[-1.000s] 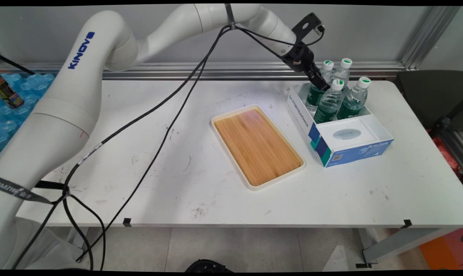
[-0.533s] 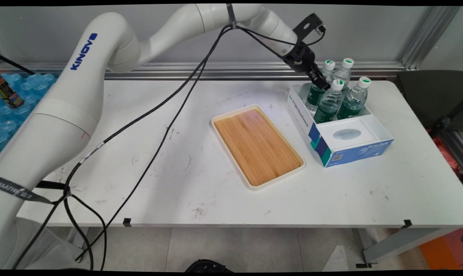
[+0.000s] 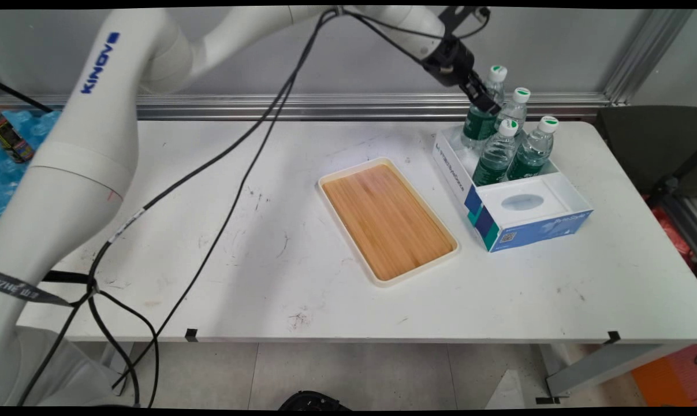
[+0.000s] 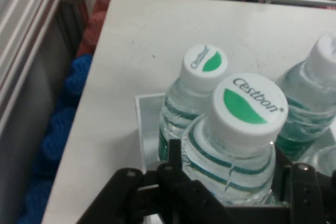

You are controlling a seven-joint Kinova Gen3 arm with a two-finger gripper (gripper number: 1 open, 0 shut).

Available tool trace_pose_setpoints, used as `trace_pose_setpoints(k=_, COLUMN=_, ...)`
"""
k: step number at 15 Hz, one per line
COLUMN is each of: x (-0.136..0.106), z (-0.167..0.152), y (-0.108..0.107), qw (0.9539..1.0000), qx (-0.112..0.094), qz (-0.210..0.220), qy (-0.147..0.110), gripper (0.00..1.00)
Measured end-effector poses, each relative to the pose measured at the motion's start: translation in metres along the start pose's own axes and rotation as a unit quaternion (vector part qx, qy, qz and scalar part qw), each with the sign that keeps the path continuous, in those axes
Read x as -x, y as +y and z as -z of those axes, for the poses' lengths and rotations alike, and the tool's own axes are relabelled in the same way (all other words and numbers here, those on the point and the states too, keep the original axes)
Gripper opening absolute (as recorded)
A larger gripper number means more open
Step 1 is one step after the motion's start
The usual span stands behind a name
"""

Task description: Place the picked object on the tray

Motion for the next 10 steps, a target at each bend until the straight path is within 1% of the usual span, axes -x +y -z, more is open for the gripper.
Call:
trace_pose_setpoints(k=3, x=-0.013, z=0.035, y=0.008, qw=0.9999, qx=-0.013, qz=-0.004, qy=0.004, gripper=0.0)
trace_pose_setpoints(k=5, x=-0.016, z=0.061, y=0.014, qw=0.9997, qx=-0.025, qz=-0.003, qy=0.004, gripper=0.0)
trace_pose_setpoints(k=7, x=-0.015, z=0.087, y=0.02, qw=0.9994, qx=-0.035, qz=0.002, qy=0.0, gripper=0.0)
trace_pose_setpoints(k=10, x=-0.004, z=0.119, y=0.028, qw=0.9989, qx=-0.044, qz=0.014, qy=-0.007, gripper=0.0)
